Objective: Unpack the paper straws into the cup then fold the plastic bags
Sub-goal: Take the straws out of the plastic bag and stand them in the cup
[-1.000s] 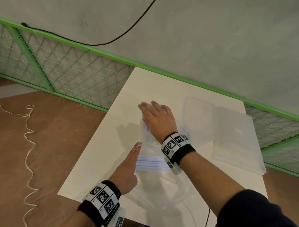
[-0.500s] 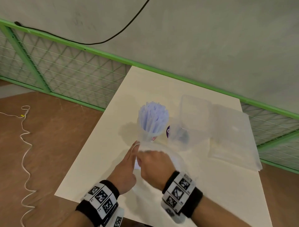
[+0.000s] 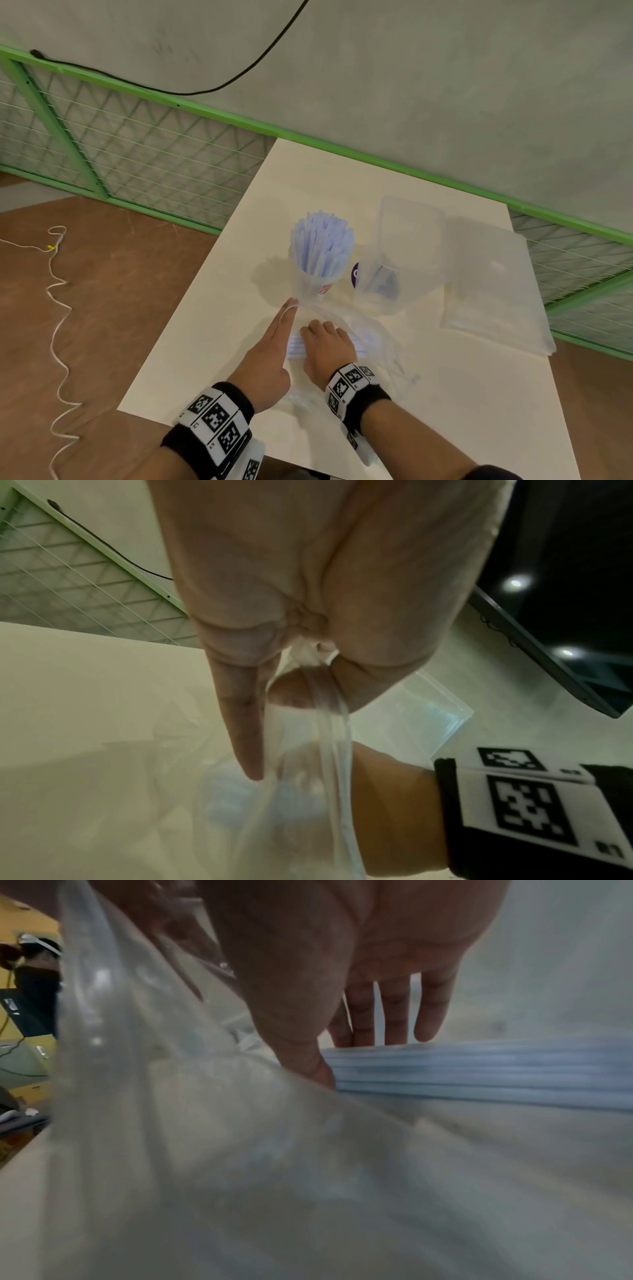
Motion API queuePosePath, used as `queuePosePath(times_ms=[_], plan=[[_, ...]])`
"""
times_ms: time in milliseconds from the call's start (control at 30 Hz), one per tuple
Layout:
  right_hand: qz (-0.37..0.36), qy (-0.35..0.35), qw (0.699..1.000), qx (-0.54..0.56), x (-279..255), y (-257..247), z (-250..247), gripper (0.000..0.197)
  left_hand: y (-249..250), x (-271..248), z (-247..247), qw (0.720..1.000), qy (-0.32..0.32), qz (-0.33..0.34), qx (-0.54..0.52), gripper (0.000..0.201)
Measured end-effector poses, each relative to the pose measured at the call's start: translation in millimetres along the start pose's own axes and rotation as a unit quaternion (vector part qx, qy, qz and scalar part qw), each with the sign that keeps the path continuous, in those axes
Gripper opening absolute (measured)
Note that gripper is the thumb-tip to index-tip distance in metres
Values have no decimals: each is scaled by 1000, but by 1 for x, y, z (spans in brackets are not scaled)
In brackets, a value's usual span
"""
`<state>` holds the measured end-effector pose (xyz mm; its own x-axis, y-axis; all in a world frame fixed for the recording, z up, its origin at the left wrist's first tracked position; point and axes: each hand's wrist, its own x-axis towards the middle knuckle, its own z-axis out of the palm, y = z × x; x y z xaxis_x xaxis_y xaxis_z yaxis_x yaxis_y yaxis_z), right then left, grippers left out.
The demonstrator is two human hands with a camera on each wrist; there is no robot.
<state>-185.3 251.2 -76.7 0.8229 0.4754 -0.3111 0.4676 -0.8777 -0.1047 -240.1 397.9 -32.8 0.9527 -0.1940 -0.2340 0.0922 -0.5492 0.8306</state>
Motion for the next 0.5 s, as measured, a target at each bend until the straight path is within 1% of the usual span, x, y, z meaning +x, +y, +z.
queuePosePath(times_ms=[100,267,500], plan=[[1,-17,1000,-16,5,1,-2,37,-1,0,-1,1000,0,3,4,111],[9,-50,998,-43,12,-1,-3,37,-2,2,-1,1000,0,7,5,111],[1,-88,992,-93,17,-5,-1,33,-4,2,-2,1000,-2,3,5,112]])
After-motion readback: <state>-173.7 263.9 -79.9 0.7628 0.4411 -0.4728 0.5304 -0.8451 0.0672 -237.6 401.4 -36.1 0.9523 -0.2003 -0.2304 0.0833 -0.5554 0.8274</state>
